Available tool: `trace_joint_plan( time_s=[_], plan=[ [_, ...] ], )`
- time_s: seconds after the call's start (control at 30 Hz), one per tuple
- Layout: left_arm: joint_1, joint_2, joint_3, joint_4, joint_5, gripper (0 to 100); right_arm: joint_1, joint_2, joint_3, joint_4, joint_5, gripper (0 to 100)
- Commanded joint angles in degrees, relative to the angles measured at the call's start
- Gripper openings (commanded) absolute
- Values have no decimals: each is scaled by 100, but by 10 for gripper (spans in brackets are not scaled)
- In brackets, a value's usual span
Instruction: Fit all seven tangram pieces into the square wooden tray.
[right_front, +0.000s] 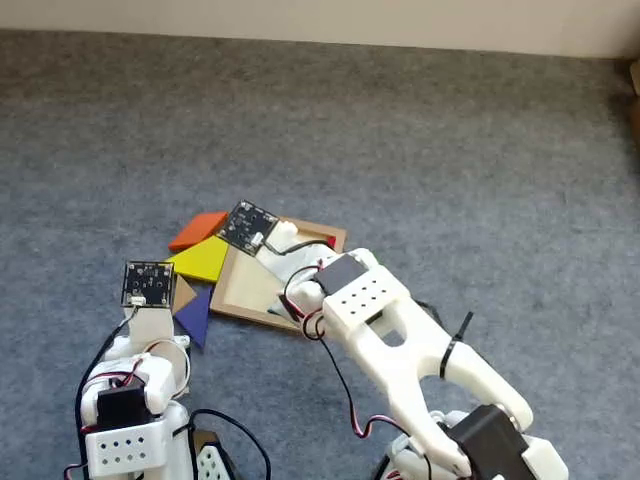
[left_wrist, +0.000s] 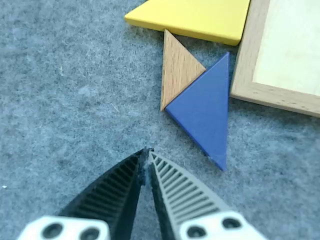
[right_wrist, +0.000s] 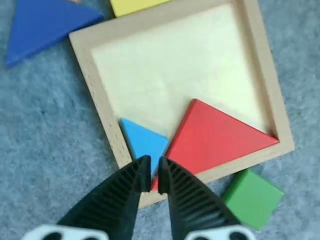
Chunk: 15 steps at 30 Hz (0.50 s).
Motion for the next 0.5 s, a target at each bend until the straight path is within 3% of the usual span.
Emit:
trace_joint_plan(
  time_s=[0.0,0.47],
  plan=[
    [-101,-338,110,18,26,6,-40,-303,-4,-215,-387,18],
    [-110,-338,110,18,26,6,-251,-215,593,-901,-545,18]
  ],
)
